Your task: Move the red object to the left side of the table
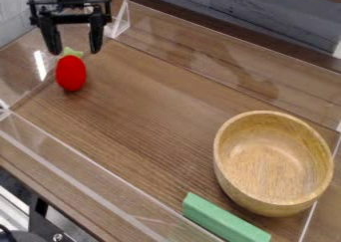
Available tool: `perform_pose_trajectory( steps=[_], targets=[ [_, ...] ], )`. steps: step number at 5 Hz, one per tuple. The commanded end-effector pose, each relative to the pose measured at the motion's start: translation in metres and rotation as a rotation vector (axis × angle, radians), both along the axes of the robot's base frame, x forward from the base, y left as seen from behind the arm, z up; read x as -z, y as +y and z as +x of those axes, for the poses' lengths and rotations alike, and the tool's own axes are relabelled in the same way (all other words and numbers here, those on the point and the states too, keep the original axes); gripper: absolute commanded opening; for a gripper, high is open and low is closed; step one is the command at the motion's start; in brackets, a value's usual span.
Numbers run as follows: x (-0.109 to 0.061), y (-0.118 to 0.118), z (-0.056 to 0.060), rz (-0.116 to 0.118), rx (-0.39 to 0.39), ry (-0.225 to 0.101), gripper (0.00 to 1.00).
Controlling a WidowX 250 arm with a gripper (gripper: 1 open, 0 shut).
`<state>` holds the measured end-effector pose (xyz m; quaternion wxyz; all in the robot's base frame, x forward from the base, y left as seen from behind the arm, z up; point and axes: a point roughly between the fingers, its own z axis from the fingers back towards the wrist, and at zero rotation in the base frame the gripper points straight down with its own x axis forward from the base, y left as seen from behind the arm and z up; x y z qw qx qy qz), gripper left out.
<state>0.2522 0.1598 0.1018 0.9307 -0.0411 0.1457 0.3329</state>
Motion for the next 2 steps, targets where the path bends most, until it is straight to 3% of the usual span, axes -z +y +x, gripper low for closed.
perform_pose_trajectory(
  steps=[1, 2],
  targets=[
    [-0.0327, 0.0075, -0.0015, 0.021, -0.033, -0.064, 1.00],
    [-0.0426, 0.0107, -0.0041, 0.004, -0.054, -0.056, 1.00]
  ],
)
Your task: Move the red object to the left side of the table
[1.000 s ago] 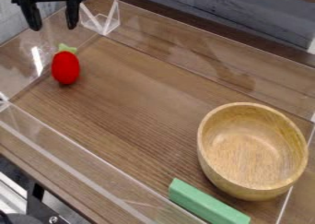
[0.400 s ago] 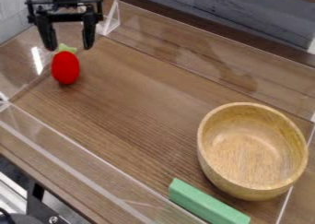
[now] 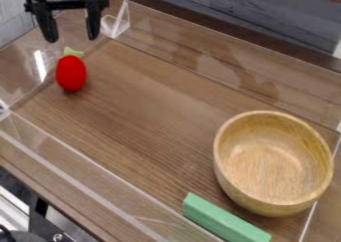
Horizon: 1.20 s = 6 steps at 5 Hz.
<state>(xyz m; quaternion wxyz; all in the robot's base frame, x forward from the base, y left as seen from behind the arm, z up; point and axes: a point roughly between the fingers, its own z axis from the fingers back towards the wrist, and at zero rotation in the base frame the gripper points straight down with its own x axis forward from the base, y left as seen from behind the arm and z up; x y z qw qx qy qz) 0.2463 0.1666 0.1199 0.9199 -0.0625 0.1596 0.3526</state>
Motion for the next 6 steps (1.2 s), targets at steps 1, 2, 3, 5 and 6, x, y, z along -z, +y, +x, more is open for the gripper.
perform_pose_trajectory(
  steps=[1, 2, 3, 5, 6],
  targets=[
    [-0.019, 0.015, 0.000, 0.041, -0.057, -0.060, 1.00],
    [-0.011, 0.022, 0.000, 0.036, -0.103, -0.037, 1.00],
    [-0.018, 0.011, -0.001, 0.020, -0.133, -0.018, 1.00],
    [-0.025, -0.001, 0.001, 0.004, -0.079, 0.006, 1.00],
    [-0.025, -0.002, 0.005, -0.006, -0.003, 0.017, 1.00]
  ],
)
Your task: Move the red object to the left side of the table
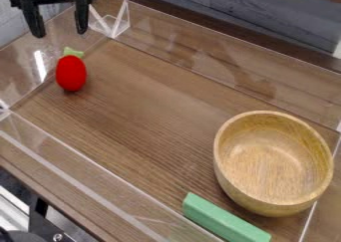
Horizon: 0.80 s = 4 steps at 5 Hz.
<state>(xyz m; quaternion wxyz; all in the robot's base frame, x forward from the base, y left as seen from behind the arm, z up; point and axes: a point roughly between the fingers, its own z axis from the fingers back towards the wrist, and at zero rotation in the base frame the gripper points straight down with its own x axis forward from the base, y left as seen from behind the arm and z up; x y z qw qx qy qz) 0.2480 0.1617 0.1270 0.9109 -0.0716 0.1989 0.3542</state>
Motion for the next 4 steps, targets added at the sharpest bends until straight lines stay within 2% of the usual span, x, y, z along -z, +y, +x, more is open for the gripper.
perform_pose_trajectory(
  steps=[1, 2, 3, 4],
  targets=[
    [-0.015, 0.009, -0.001, 0.028, 0.004, -0.027, 1.00],
    [-0.026, -0.006, 0.010, 0.002, 0.057, -0.042, 1.00],
    [-0.035, -0.026, 0.019, -0.032, 0.110, -0.041, 1.00],
    [-0.040, -0.041, 0.031, -0.054, 0.161, -0.037, 1.00]
  ],
)
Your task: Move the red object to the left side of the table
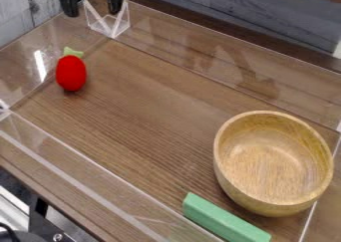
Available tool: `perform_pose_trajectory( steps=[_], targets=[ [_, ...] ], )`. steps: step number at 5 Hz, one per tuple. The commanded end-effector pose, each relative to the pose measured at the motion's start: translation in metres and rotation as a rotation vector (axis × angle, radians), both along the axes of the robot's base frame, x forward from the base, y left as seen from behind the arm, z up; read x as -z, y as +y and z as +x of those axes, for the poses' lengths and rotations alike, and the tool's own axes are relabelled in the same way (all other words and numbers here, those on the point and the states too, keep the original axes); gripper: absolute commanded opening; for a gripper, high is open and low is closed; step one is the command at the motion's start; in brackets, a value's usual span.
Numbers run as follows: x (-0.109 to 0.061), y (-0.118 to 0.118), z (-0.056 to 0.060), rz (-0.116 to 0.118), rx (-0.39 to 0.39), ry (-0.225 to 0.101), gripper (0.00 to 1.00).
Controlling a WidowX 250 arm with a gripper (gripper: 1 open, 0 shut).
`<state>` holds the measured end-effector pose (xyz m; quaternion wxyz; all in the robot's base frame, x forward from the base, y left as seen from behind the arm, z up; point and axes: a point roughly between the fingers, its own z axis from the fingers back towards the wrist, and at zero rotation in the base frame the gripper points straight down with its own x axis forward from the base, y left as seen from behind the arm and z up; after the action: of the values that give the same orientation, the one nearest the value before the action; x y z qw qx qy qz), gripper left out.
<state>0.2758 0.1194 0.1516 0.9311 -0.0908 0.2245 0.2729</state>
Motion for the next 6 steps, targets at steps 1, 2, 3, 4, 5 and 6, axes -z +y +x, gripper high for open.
perform_pose_trajectory(
  steps=[1, 2, 3, 4, 5, 6],
  targets=[
    [-0.021, -0.010, 0.010, -0.001, 0.020, -0.040, 1.00],
    [-0.016, -0.032, 0.021, -0.023, 0.019, -0.031, 1.00],
    [-0.004, -0.048, 0.034, -0.020, 0.014, -0.020, 0.00],
    [0.003, -0.067, 0.030, -0.034, 0.035, -0.005, 1.00],
    [0.009, -0.084, 0.026, -0.043, 0.055, 0.005, 1.00],
    [0.021, -0.097, 0.025, -0.047, 0.076, -0.008, 1.00]
  ],
)
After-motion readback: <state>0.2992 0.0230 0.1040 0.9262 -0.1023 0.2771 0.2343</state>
